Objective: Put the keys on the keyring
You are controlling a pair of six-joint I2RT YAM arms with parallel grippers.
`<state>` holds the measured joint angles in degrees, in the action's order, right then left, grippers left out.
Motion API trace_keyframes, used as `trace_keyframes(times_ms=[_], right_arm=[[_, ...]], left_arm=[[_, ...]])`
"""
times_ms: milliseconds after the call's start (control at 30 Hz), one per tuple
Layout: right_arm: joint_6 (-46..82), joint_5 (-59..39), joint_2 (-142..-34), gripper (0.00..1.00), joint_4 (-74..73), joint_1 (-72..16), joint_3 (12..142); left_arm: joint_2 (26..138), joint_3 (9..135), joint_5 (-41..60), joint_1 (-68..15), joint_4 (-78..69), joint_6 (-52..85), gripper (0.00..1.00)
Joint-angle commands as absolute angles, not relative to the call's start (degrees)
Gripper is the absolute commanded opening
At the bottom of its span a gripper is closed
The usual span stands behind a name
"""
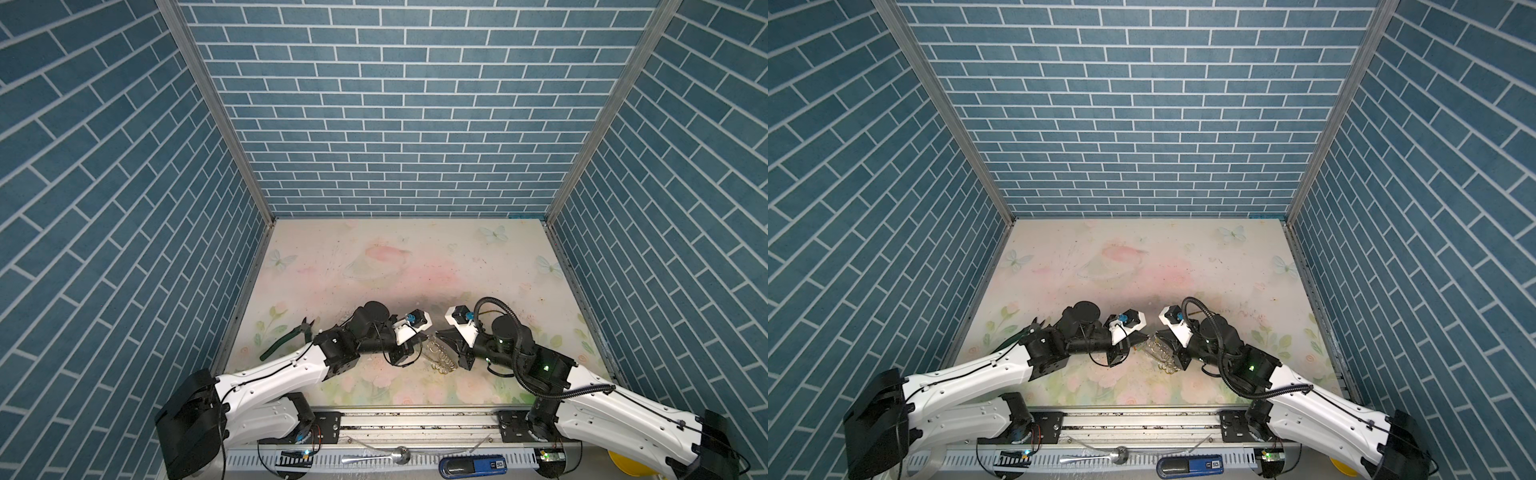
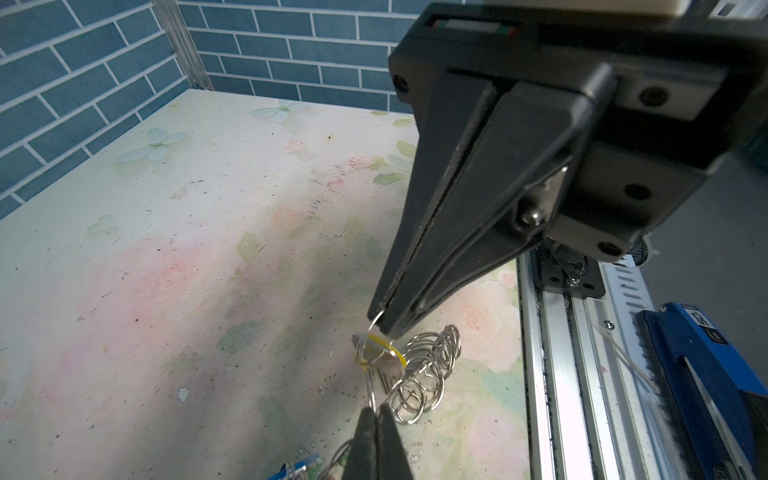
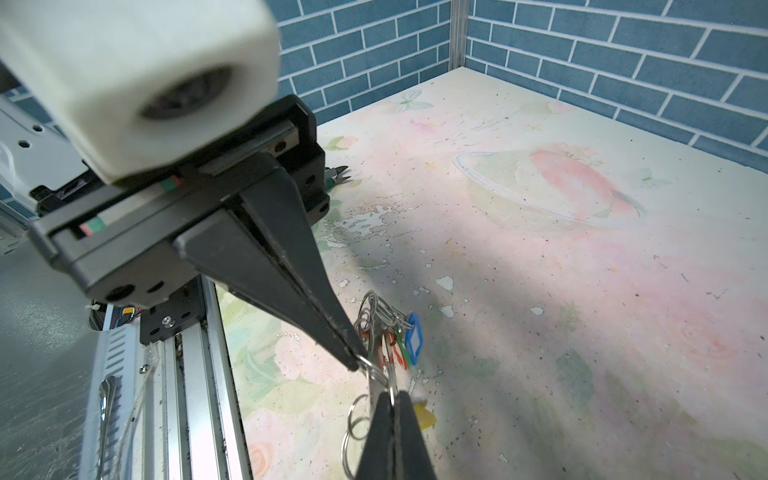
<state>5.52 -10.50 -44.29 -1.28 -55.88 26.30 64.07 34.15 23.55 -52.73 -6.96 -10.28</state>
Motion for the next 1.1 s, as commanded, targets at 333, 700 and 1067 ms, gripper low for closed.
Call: trace_keyframes(times_ms=[333, 700, 1067], right_arm=[[5.88, -11.42, -44.70, 0.00, -1.38, -56.38, 28.11], [6.06, -11.21, -46.59, 0.00, -2.86, -56.51, 29.18], [6.24, -10.46, -44.19, 0.00, -1.76, -56.56, 29.17]], left_arm=[[64.39, 36.04, 22.70, -52.30, -6.31, -10.22, 0.00], [65.61, 36.83, 24.78, -52.35, -5.63, -10.51, 0.00], [65.77, 36.47, 24.59, -52.32, -5.86, -10.38, 0.00]])
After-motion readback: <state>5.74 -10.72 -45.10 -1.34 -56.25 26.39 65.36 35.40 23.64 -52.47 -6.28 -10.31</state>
